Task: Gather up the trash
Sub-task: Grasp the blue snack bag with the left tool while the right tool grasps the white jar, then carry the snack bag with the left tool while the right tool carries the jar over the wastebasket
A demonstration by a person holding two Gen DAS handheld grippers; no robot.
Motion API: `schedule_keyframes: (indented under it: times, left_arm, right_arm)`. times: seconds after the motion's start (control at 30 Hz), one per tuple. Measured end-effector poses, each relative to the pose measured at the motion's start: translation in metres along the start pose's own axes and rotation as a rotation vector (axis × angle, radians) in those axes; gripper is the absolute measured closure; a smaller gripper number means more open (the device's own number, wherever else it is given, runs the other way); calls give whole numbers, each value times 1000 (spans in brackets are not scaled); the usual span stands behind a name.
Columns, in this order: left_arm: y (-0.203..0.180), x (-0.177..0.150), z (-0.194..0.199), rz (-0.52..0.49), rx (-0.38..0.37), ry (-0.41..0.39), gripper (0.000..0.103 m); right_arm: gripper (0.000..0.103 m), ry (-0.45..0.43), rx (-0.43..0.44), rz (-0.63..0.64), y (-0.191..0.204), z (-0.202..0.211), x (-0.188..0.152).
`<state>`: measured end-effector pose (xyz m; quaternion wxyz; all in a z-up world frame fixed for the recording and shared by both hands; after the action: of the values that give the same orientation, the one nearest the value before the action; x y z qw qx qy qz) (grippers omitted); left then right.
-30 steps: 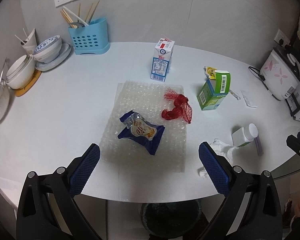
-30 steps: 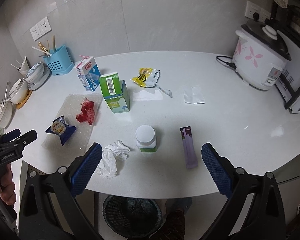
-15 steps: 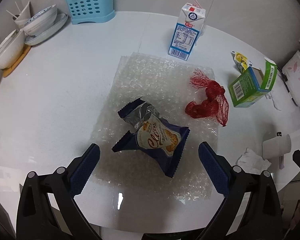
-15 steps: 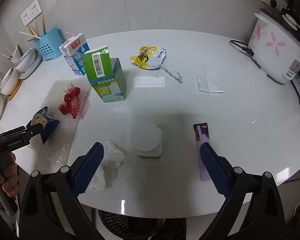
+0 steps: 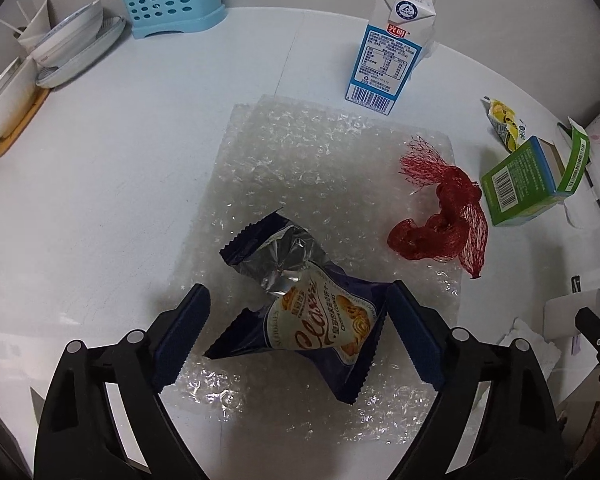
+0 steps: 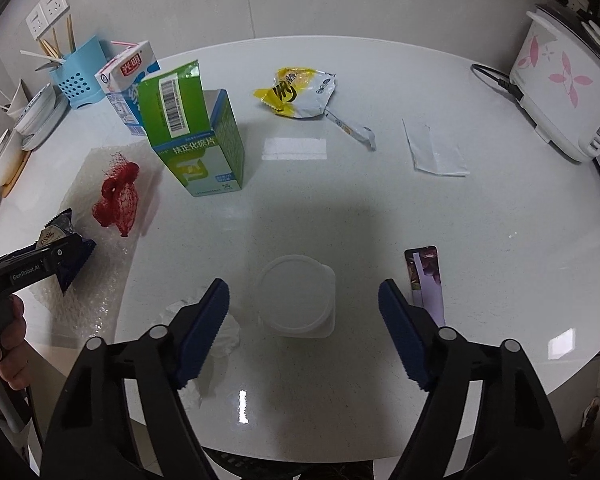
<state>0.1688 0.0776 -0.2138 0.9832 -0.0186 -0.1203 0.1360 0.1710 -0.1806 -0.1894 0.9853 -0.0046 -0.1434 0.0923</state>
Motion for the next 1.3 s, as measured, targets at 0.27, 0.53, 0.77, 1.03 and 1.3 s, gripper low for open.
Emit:
schedule_keyframes:
  times: [0.27,0.53,0.77,1.03,1.3]
  left_arm:
    - [-8,-1,-2,-22,2,3,37]
    - [-10,3,5,-23,-15,2,51]
    - [-11,2,16,-22,-19,-10,53]
    - [-15,-4,39,-33,-41,-41,53]
    - [-17,-20,60,-50,-42,-70,53]
  right_arm:
    - [63,34,6,-8,-3,-13,-1]
    - [63,31,1,-24,-7,-9,-1]
    - [63,6,-2,-26,-9,3,1]
    - [63,-28,9,-20,-6,19,3]
    - [63,-64,23,-17,-1,37,-1]
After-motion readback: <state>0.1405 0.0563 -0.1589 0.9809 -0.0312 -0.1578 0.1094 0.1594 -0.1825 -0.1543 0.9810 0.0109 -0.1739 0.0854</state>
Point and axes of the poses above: each gripper's, at about its wrist camera, not at the fingertips, and z roughly against the way its jaws point, y to its left, x to its top, the point moved 5 cm from there along -z, roughly the way its jaws point, and after that the axes turned 7 degrees about y, right-handed, at the moved point
